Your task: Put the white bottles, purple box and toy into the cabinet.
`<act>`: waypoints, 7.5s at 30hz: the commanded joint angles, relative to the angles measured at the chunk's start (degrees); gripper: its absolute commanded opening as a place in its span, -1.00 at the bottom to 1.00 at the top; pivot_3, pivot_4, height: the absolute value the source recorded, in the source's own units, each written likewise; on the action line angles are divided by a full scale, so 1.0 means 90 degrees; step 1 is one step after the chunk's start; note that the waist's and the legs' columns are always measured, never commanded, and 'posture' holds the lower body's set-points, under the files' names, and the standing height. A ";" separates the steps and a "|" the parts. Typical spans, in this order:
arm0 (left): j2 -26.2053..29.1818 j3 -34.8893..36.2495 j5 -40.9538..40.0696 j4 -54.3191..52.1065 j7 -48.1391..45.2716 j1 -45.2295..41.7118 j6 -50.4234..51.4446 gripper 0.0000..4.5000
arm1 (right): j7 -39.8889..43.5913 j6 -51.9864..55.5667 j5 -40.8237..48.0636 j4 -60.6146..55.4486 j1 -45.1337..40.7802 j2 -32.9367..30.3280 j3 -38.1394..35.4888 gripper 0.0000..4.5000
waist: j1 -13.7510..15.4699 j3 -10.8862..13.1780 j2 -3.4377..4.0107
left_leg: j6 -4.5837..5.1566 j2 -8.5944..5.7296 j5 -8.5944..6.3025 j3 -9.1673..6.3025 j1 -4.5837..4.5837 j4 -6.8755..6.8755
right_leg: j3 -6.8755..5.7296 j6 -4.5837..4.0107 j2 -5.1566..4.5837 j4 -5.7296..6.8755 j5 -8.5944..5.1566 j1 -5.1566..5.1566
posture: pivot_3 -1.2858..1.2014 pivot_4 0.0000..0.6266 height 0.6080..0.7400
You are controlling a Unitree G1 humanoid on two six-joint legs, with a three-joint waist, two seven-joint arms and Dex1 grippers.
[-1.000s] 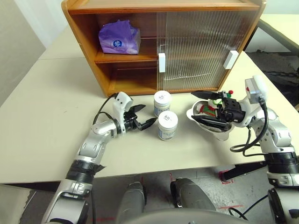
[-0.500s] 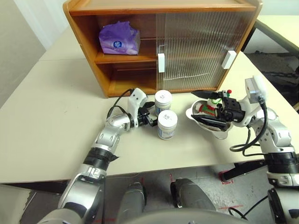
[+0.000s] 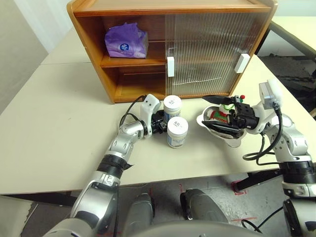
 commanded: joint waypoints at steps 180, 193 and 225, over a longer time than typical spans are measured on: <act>-0.0316 0.1597 0.0761 0.4045 0.3455 -0.2741 -0.1223 -0.99 | -0.0264 -0.0298 -0.0107 -0.0017 0.0161 0.0090 0.0072 1.00 | -0.0191 -0.0001 0.0003 | 0.0098 -0.0117 0.0037 0.0024 -0.0032 0.0079 | -0.0002 0.0076 -0.0032 -0.0032 0.0039 0.0047 | -0.17 -0.83 1.00; -0.0458 0.1564 0.0795 0.4091 0.3364 -0.2773 -0.1309 -0.99 | -0.0266 -0.0266 -0.0076 -0.0034 0.0143 -0.0013 0.0035 1.00 | -0.0264 -0.0001 0.0003 | 0.0099 -0.0118 0.0037 0.0026 -0.0032 0.0081 | -0.0002 0.0077 -0.0032 -0.0032 0.0039 0.0048 | -0.17 -0.83 1.00; 0.1534 0.0423 -0.1275 -0.1960 -0.2221 0.1708 0.0062 0.99 | 0.0038 -0.0254 -0.0147 0.0425 -0.0187 0.0108 0.0178 1.00 | -0.0158 -0.0068 0.0096 | 0.0009 -0.0067 -0.0024 -0.0067 -0.0103 0.0069 | 0.0013 -0.0050 -0.0108 -0.0024 0.0079 -0.0072 | -0.13 -0.78 1.00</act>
